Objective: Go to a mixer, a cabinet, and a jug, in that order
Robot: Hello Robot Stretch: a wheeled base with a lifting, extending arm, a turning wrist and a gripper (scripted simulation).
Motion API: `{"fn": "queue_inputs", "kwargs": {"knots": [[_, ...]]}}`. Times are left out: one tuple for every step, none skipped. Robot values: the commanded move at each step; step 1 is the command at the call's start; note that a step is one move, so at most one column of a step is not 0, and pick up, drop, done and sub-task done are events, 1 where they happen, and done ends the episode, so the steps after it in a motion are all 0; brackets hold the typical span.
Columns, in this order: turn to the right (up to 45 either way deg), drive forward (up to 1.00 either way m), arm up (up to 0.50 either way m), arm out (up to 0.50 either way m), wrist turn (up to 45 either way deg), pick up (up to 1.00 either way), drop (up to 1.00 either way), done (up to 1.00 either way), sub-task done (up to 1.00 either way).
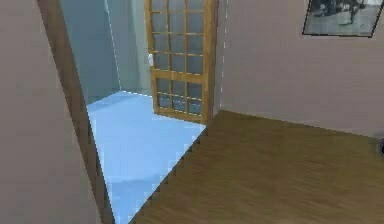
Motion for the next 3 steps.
{"fn": "queue_inputs", "kwargs": {"knots": [[0.0, 0.95, 0.0, 0.0, 0.0, 0.0, 0.0, 0.0, 0.0], [-18.0, 0.0, 0.0, 0.0, 0.0, 0.0, 0.0, 0.0, 0.0], [0.0, 0.35, 0.0, 0.0, 0.0, 0.0, 0.0, 0.0, 0.0]]}}
